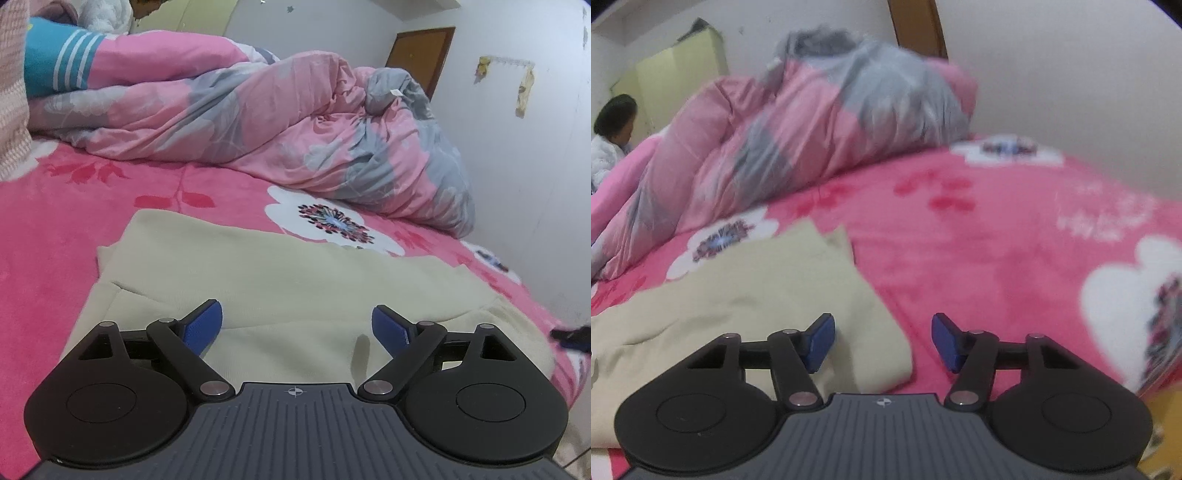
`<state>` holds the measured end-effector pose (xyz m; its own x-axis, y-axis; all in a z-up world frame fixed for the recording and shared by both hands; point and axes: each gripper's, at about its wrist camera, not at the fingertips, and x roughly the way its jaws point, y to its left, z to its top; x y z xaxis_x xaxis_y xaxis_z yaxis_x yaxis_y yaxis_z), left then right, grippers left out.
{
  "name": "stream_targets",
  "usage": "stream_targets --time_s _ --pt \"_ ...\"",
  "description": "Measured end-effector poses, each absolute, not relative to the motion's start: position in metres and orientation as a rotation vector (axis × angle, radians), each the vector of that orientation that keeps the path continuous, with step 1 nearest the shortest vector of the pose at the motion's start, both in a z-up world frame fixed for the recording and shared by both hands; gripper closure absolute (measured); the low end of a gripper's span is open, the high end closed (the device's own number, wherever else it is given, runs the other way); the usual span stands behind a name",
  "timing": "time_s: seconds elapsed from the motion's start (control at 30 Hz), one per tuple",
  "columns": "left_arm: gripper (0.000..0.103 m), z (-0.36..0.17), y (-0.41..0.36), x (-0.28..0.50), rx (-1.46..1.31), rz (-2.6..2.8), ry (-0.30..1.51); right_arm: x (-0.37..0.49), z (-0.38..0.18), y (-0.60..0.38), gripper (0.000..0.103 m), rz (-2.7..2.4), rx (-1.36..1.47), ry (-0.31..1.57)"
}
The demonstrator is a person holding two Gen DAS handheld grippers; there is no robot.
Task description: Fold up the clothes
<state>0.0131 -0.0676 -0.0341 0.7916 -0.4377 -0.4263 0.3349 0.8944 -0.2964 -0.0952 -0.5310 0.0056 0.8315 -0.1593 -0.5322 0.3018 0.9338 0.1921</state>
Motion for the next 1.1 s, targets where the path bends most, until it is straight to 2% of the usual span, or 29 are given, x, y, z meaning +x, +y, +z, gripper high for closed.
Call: stream_targets --time_s 0.03,0.13,0.37,0.53,0.63,0.73,0.83,1.1 --pt "0.004 -0.029 -0.071 0.006 -0.181 -0.405 0.492 -0.098 0.012 -0.524 0.042 -0.215 0.267 0.521" --pt "0.002 -0.015 -0.081 -0.022 -0.079 -0.426 0.436 -0.099 0.024 -0.49 0.042 -0.095 0.217 0.498" --pt "0.0 -0.041 -0.103 -0.053 0.167 -0.442 0.484 -0.093 -0.017 -0.425 0.042 0.036 -0.001 0.582" --pt "0.0 -0.032 -0.084 -0.049 0.094 -0.425 0.512 -0.111 -0.007 -0.424 0.042 0.011 -0.028 0.613" --pt "0.0 -0.033 -0.078 -0.052 0.087 -0.423 0.523 -0.112 0.004 -0.414 0.042 0.034 -0.019 0.567" --pt "0.0 -0.037 -0.073 -0.056 0.095 -0.405 0.528 -0.109 -0.002 -0.397 0.041 0.11 -0.038 0.55" --pt "0.0 -0.041 -0.065 -0.052 0.05 -0.395 0.541 -0.107 -0.028 -0.385 0.036 0.14 -0.105 0.578" --pt "0.0 -0.043 -0.057 -0.048 0.006 -0.38 0.556 -0.117 0.002 -0.399 0.036 0.058 -0.104 0.503"
